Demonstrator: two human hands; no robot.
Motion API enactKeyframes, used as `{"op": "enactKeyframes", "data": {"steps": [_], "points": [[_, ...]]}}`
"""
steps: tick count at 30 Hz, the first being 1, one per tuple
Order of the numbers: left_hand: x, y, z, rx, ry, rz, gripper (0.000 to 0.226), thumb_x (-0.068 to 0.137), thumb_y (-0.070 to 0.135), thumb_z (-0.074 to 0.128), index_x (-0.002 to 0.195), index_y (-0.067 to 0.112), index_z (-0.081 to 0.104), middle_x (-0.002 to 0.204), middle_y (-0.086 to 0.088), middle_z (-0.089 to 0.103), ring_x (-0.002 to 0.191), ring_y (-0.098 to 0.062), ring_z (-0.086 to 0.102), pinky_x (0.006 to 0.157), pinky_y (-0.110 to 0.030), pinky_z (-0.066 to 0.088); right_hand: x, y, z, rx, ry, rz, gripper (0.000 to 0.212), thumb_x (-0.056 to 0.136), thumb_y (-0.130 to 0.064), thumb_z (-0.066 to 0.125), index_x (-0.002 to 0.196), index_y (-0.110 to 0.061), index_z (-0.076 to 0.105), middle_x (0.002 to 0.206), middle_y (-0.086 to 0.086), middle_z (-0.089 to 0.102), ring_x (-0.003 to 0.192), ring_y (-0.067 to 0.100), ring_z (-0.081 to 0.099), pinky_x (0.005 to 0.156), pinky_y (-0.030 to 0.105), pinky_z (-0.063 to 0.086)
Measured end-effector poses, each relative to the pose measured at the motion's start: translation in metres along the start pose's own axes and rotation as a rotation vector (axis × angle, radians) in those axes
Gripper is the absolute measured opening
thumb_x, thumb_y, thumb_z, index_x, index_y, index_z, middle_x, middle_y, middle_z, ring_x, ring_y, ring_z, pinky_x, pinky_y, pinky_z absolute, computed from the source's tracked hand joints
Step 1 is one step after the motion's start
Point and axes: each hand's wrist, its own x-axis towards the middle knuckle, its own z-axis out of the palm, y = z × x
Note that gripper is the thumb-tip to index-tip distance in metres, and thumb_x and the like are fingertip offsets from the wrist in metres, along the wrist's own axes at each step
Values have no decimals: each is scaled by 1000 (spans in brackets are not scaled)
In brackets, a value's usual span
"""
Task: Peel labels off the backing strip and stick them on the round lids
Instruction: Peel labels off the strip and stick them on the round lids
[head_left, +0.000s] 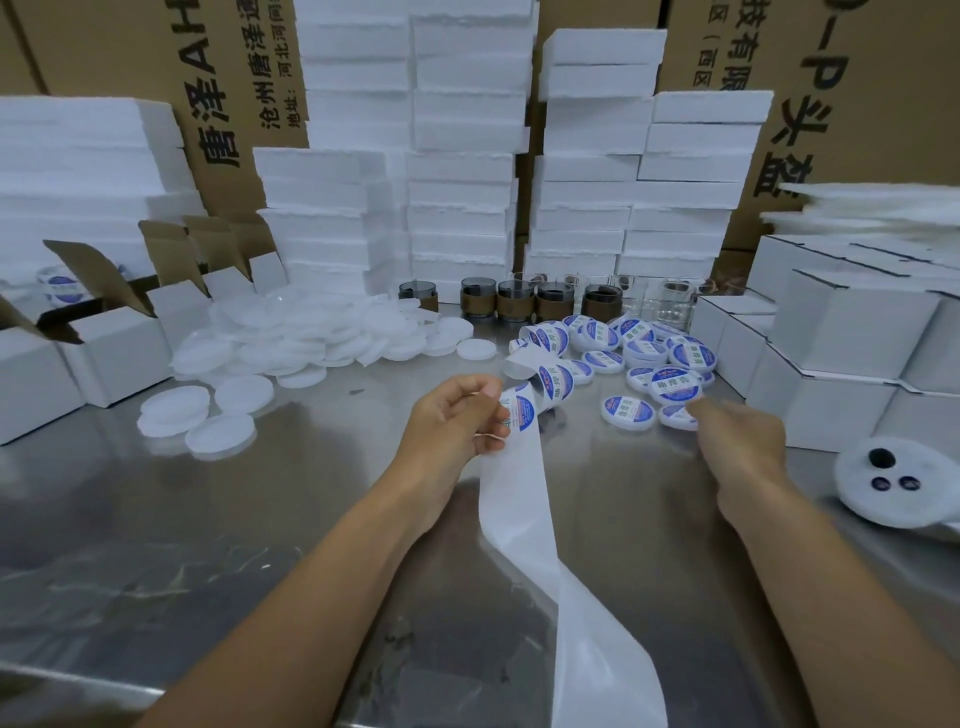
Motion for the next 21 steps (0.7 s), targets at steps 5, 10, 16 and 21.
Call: {"op": "enactKeyframes", "data": {"steps": [5,10,16,21], "points": [[-1,-1,-2,-6,41,7,11,93,10,54,87,13,62,56,5,61,53,-10,55,56,-20,49,-17,-2,-1,-365,19,-372,26,83,-6,57,105,8,62,117,25,55,111,39,49,89,36,36],[1,6,-17,-172,189,-46,13,94,9,52,85,11,61,52,5,60,48,-7,57,50,-17,50,-27,-2,0,-497,-34,-631,37,83,-5,58,120,-2,60,143,18,40,133,31,31,107,33,21],[14,24,-90,483,382,41,7,92,8,55,95,11,60,85,-6,60,71,-15,55,64,-23,42,-29,2,5,-525,-110,-682,29,84,-8,57,112,-7,64,127,15,54,122,33,43,101,45,36],[9,32,-161,1207,449,94,21,90,11,55,110,8,59,104,-11,61,90,-23,52,76,-30,38,-33,2,10,-497,-138,-705,23,83,-6,58,104,-8,66,119,14,59,116,32,45,99,43,36]]}}
